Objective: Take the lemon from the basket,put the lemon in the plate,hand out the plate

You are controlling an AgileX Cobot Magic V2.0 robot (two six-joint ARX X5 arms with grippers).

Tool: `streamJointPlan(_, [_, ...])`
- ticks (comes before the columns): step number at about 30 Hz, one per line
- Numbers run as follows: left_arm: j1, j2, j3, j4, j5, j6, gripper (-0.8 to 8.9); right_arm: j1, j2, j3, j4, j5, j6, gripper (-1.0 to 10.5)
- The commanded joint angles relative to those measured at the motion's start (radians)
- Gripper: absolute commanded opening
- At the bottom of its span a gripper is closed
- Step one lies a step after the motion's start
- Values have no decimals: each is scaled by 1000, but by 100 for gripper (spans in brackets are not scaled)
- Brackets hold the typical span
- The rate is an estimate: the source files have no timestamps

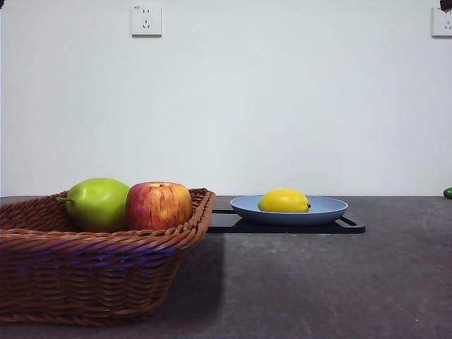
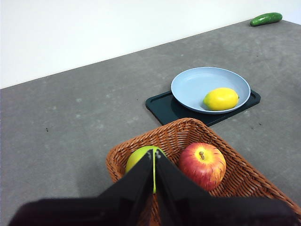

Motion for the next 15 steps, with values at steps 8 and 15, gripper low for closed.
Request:
streamJointPlan(8, [103, -230, -98, -19, -156, 34, 9, 7, 3, 13, 10, 3, 10, 11])
streamJointPlan(15, [290, -472, -368, 126, -113, 16, 9, 7, 3, 13, 10, 3, 10, 11])
